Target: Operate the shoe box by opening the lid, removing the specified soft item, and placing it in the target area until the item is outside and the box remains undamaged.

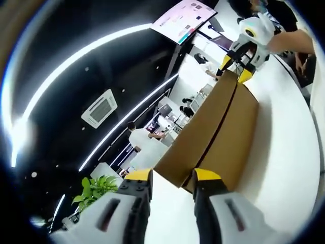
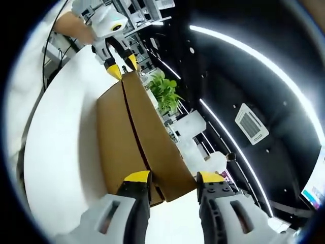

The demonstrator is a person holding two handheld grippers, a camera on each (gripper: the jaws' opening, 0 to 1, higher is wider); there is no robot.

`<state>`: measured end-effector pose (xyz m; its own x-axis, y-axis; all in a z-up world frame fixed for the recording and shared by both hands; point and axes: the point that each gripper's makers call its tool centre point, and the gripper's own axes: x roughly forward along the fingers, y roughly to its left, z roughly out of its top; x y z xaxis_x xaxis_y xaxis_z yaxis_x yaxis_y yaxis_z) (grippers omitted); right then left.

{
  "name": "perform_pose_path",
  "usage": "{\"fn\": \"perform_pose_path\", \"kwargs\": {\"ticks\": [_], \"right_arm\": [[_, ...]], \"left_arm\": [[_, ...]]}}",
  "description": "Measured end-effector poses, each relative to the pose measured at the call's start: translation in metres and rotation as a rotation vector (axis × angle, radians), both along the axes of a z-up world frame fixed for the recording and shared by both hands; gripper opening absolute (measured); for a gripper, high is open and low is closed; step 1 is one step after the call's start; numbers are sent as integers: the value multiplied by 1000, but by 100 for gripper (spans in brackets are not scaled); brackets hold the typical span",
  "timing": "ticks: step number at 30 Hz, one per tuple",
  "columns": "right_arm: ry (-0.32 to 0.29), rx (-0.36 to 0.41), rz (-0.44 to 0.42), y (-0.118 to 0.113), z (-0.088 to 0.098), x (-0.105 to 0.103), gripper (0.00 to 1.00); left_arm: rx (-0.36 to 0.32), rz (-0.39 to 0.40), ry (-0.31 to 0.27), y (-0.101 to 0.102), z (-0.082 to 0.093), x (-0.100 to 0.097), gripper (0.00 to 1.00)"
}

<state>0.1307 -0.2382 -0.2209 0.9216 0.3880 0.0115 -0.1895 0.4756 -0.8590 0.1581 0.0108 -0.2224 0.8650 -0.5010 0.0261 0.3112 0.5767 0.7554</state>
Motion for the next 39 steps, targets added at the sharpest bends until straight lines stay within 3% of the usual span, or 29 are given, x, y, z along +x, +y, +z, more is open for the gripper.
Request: {"fn": "perform_pose_path", "kwargs": {"ticks": [3, 7, 11, 13, 14, 16, 20, 21, 22, 28, 32, 34, 39], "right_arm": [[-13, 30, -8, -1, 3, 1, 36], [-32, 141, -34, -4, 10, 3, 39], [25, 358, -63, -7, 12, 5, 42], [28, 432, -69, -10, 13, 7, 44], [40, 511, -71, -13, 13, 8, 46], [101, 623, -73, -17, 8, 10, 48], [219, 834, 14, -11, 2, 10, 37], [202, 849, 15, -12, 4, 11, 37], [185, 817, 0, -13, 4, 11, 36], [169, 810, -19, -11, 6, 11, 36], [144, 794, -89, -12, 10, 12, 35], [85, 745, -137, -14, 14, 11, 34], [60, 679, -183, -9, 13, 13, 30]], "left_arm": [[-9, 2, -5, 1, 3, -1, 33], [-65, 24, -9, 8, 10, 1, 36], [-132, 69, -21, 20, 22, 5, 47], [-187, 66, 11, 23, 23, 6, 48], [-226, 48, 55, 21, 20, 7, 46], [-278, 28, 103, 20, 17, 7, 45], [-298, 17, 110, 17, 15, 7, 42], [-303, 12, 118, 16, 13, 7, 41], [-311, 3, 130, 15, 12, 7, 41], [-399, -48, 148, 9, 17, 2, 32], [-371, -89, 159, -1, 15, -1, 32], [-370, -107, 209, -9, 6, -2, 34], [-355, -100, 180, -10, 7, 0, 40]]}}
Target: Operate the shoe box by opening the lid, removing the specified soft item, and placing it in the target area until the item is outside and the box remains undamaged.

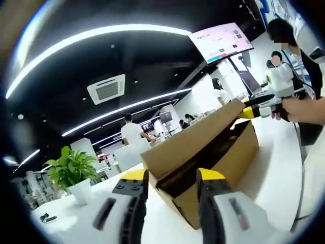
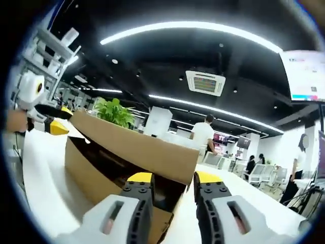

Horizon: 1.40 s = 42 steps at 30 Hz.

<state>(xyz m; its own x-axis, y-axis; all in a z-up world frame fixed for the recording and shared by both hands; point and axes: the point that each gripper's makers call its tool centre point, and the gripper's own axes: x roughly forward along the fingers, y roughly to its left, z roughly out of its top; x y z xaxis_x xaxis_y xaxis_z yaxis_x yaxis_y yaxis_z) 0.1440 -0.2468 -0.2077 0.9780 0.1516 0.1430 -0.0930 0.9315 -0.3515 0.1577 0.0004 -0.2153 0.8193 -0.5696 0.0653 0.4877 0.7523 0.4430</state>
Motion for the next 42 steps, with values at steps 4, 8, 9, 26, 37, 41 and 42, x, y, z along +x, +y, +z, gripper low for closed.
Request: {"fn": "perform_pose_path", "kwargs": {"ticks": [4, 8, 9, 26, 37, 41, 42], "right_arm": [[-17, 138, 53, 3, 4, 3, 35], [-45, 153, 43, 3, 10, 4, 38], [-55, 158, 38, 3, 12, 5, 37], [-106, 142, -5, -2, 27, 26, 34], [-131, 108, -55, -26, 34, 41, 12], [-118, 144, -52, -30, 36, 46, 9], [-118, 144, -55, -28, 35, 45, 8]], "left_arm": [[2, -6, -8, -3, 1, 0, 45], [-27, -34, -4, -8, 4, -2, 52], [-24, -34, -7, -7, 4, -2, 52], [-9, -77, 33, -7, 13, -3, 67], [-58, -263, 226, -10, 0, -13, 63], [48, -253, 186, -8, -8, -12, 57], [63, -248, 179, -8, -10, -11, 57]]}}
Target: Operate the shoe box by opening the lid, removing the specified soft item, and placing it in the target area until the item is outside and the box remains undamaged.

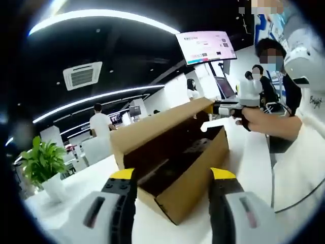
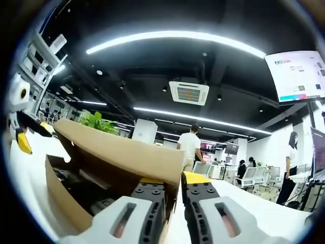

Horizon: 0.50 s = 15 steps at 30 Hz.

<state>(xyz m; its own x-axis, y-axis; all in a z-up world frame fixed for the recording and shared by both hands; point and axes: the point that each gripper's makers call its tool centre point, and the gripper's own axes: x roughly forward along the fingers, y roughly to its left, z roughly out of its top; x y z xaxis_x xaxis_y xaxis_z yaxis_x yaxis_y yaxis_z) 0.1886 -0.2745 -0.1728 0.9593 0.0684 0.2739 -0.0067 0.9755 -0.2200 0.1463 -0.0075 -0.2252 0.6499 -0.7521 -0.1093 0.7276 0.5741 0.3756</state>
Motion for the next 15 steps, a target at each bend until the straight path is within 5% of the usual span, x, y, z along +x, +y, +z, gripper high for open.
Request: {"fn": "perform_pose_path", "kwargs": {"ticks": [8, 11, 15], "right_arm": [[-14, 50, 31, -7, -3, 0, 3], [35, -6, 27, -6, 0, 0, 3], [51, -68, 16, -4, 0, -2, 3]], "left_arm": [[90, -50, 5, -4, -2, -3, 51], [131, -53, 3, -2, 2, -4, 48], [149, -163, 21, -10, 2, -10, 34]]}}
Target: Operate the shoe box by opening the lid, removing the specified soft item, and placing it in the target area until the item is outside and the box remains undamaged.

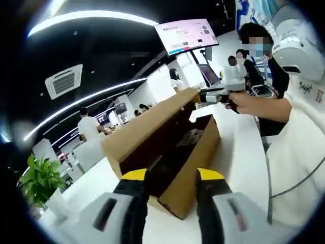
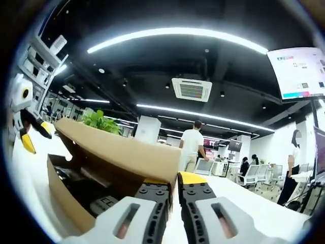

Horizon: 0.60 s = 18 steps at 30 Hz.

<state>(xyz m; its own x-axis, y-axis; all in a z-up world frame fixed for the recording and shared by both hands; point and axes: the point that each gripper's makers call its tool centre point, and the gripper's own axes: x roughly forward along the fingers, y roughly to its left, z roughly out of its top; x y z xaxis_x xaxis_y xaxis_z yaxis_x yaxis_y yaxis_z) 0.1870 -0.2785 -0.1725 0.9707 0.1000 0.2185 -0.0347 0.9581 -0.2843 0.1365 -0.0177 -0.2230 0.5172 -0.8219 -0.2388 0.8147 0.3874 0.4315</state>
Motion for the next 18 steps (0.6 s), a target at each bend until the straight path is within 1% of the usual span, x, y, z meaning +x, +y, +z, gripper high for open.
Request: {"fn": "perform_pose_path", "kwargs": {"ticks": [1, 2, 3, 4, 5, 6, 7, 9, 10, 11, 12, 13, 14, 15, 16, 18], "right_arm": [[1, 2, 4, 1, 0, 0, 3], [6, 2, 5, 0, 2, -1, 3], [12, -6, 7, 0, 2, 0, 4], [19, -18, 11, 0, 3, 1, 4], [24, -29, 18, 1, 3, 1, 4], [27, -32, 22, 1, 4, 1, 4], [41, -50, 25, 1, 4, 1, 4], [54, -35, 50, 1, 4, 1, 5], [70, -44, 74, 3, 4, 0, 5], [78, -59, 86, 4, 3, 0, 6], [107, -96, 106, 4, 1, -2, 6], [137, -91, 121, 5, -2, -2, 7], [168, -45, 131, 4, -5, -1, 7], [159, -23, 137, 4, -2, -1, 7], [144, -40, 127, 3, -1, 0, 6], [143, -58, 107, 4, -1, 0, 6]], "left_arm": [[6, -37, 25, -4, -4, -3, 35], [26, -53, 73, -5, -11, -4, 34], [33, -80, 99, -8, -16, -6, 32], [56, -61, 115, -7, -21, -1, 31], [77, -54, 106, -7, -24, 2, 30], [97, -60, 100, -8, -26, 3, 31], [122, -66, 115, -9, -31, 3, 35], [143, -88, 170, -12, -36, -1, 45], [174, -116, 201, -14, -40, -5, 46], [208, -121, 208, -14, -42, -7, 45], [242, -112, 159, -13, -41, -1, 45], [271, -114, 134, -13, -41, 1, 45], [285, -105, 138, -12, -43, 3, 44], [284, -107, 148, -13, -43, 3, 43], [280, -110, 153, -15, -43, 4, 43], [270, -122, 165, -17, -43, 3, 42]]}}
